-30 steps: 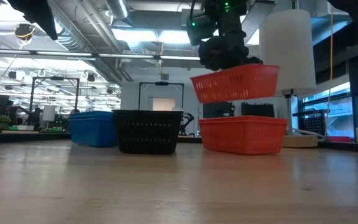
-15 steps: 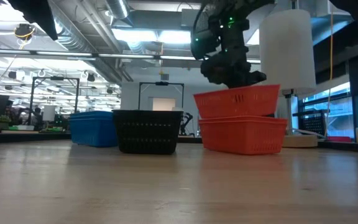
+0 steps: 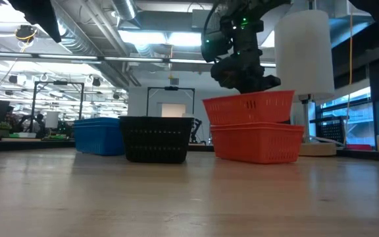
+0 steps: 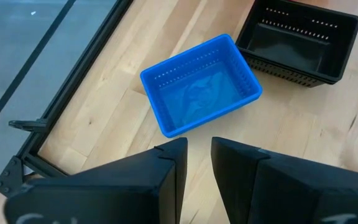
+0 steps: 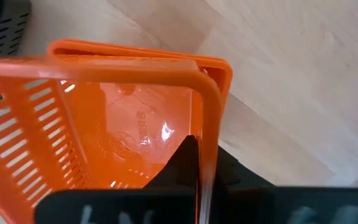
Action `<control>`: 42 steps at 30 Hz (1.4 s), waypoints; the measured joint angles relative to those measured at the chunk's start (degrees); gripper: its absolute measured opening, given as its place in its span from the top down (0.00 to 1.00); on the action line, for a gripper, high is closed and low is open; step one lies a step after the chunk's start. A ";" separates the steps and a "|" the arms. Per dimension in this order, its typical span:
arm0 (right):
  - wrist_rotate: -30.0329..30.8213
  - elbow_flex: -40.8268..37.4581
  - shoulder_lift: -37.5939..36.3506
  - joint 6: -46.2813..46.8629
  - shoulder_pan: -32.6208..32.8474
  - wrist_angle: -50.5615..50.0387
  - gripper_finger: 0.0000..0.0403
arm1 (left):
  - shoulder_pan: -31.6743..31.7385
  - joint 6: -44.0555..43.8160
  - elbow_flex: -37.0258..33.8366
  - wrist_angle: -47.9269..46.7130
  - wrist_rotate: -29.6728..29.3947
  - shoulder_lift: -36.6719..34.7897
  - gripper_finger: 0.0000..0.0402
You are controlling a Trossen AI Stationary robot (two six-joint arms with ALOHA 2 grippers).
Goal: Stack baskets by color
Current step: Stack the bottom orange bin on the top orange bin
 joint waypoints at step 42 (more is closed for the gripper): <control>1.03 0.00 0.02 5.85 1.47 -1.13 0.98 | 0.00 -0.02 0.00 0.00 0.00 0.00 0.84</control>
